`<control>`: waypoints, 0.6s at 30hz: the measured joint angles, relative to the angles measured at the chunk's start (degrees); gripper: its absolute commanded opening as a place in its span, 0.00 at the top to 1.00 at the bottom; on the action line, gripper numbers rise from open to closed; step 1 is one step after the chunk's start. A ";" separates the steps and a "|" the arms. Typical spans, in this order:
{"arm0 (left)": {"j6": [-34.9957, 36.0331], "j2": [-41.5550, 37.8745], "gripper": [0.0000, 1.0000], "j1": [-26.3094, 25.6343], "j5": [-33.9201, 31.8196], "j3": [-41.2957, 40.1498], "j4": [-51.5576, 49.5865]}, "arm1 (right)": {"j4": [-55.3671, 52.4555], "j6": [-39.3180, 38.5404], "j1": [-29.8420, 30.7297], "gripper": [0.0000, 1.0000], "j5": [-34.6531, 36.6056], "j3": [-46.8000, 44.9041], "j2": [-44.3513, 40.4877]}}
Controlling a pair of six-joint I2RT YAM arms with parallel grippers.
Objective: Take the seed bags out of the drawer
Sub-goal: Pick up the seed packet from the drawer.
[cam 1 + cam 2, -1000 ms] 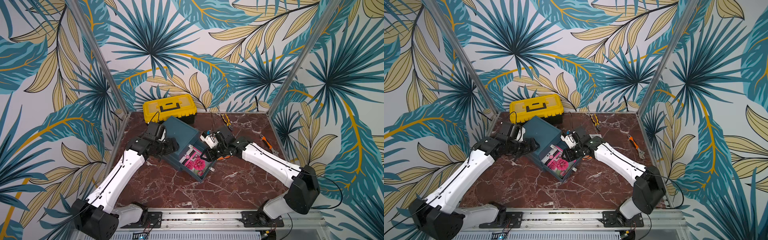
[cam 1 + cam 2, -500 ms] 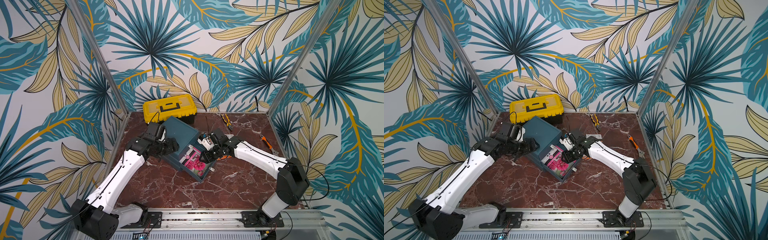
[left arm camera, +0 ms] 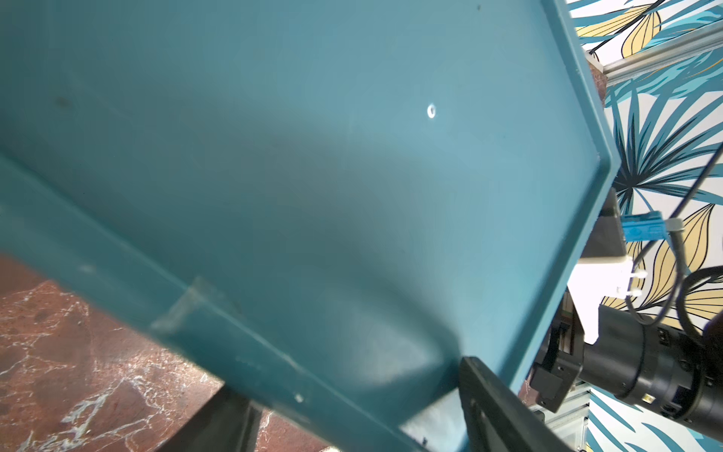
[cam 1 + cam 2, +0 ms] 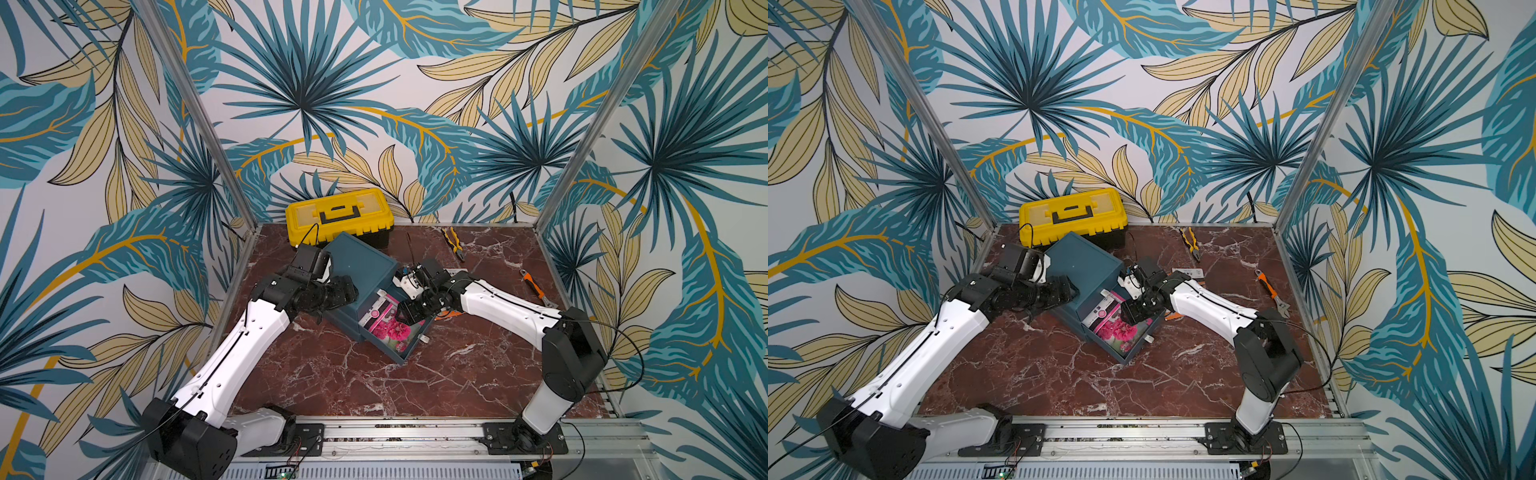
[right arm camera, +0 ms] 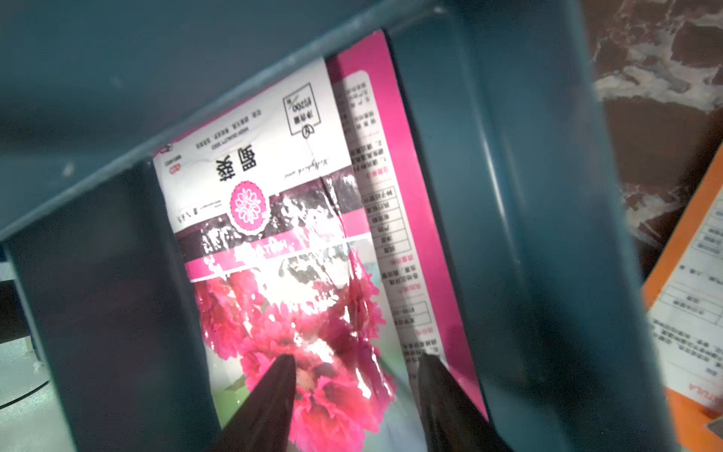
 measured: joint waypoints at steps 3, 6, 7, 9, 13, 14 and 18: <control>0.00 0.00 0.19 0.00 0.02 0.00 -0.02 | 0.20 -0.13 0.00 0.43 0.15 0.72 0.83; 0.00 0.00 0.19 0.00 0.00 0.00 -0.04 | 0.20 -0.33 0.00 0.43 0.24 1.09 1.49; 0.00 0.00 0.19 0.00 0.00 0.00 -0.04 | 0.20 -0.33 0.00 0.43 0.26 1.18 1.75; 0.00 0.00 0.19 0.00 0.00 0.00 -0.09 | 0.20 -0.33 0.00 0.43 0.26 1.27 2.19; 0.00 0.00 0.19 0.00 0.02 0.02 -0.11 | 0.17 -0.33 0.00 0.42 0.37 1.29 3.10; 0.00 0.00 0.19 0.00 0.00 0.02 -0.11 | 0.15 -0.33 -0.02 0.42 0.37 1.29 3.23; 0.02 0.00 0.19 0.00 0.00 0.02 -0.17 | 0.17 -0.33 -0.02 0.41 0.39 1.42 3.32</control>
